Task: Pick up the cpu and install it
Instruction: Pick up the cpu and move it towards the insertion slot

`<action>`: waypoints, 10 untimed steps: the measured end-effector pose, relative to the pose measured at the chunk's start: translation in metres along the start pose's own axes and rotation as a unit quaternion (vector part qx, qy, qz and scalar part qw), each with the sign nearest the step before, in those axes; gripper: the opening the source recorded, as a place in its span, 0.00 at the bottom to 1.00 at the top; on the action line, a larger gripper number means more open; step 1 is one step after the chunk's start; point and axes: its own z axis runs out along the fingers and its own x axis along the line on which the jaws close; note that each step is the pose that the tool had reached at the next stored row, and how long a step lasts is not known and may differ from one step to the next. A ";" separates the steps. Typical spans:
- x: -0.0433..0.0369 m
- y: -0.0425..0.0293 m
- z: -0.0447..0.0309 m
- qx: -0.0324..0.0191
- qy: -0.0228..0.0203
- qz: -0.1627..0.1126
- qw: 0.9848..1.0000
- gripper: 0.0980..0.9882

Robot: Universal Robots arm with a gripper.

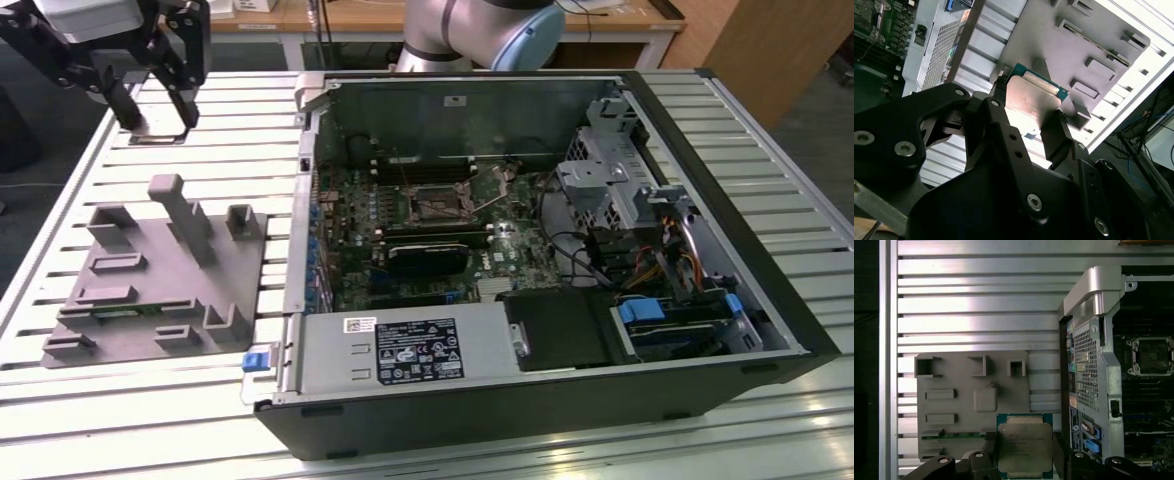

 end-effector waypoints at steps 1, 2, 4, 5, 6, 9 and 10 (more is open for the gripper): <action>-0.0008 0.0000 0.0000 0.000 0.000 0.000 1.000 0.48; -0.0016 0.0001 0.0000 0.000 0.000 0.000 1.000 0.48; -0.0032 0.0001 0.0001 0.000 0.000 0.000 1.000 0.48; -0.0039 0.0002 0.0001 0.000 0.000 0.000 1.000 0.48; -0.0047 0.0002 0.0001 0.000 0.000 0.000 1.000 0.48; -0.0071 0.0003 0.0002 0.000 0.000 0.000 1.000 0.48; -0.0078 0.0003 0.0002 0.000 0.000 0.000 1.000 0.48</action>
